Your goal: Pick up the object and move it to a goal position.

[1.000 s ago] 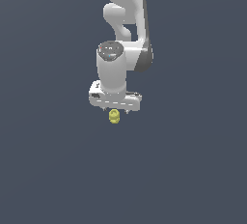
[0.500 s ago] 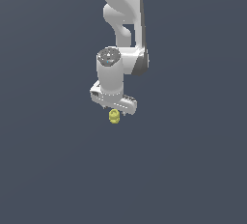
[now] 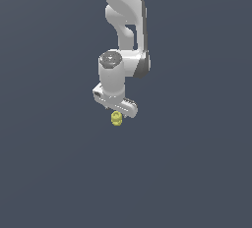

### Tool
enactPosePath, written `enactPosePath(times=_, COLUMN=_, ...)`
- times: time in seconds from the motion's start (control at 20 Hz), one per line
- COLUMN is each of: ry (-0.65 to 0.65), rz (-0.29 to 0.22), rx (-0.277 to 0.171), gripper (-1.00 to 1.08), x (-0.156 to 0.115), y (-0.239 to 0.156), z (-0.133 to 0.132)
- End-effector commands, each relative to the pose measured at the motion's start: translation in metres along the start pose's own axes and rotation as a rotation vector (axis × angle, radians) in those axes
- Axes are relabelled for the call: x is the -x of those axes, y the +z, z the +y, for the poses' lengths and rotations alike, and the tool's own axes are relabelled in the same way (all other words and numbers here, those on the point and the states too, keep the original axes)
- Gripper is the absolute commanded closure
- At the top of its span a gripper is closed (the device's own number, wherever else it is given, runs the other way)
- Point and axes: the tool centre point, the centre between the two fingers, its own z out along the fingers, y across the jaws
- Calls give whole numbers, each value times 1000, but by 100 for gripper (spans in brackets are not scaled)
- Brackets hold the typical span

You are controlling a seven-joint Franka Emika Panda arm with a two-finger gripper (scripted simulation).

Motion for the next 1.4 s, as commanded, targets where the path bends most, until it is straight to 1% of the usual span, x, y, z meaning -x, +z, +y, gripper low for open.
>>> enactPosePath(times=0.0, ry=0, rz=0, rx=0, gripper=-92, x=0, y=0, z=0)
enactPosePath(times=0.25, ry=1, rz=0, rx=0, gripper=-92, x=0, y=9, z=0)
enactPosePath(times=0.65, ry=5, rz=1, rx=0, gripper=-92, x=1, y=44, z=1)
enactPosePath(times=0.9, ry=5, rz=1, rx=0, gripper=-92, x=1, y=51, z=0)
enactPosePath(times=0.95, ry=5, rz=1, rx=0, gripper=108, x=1, y=51, z=0)
enactPosePath(times=1.35, ry=5, rz=1, rx=0, gripper=108, x=1, y=51, z=0)
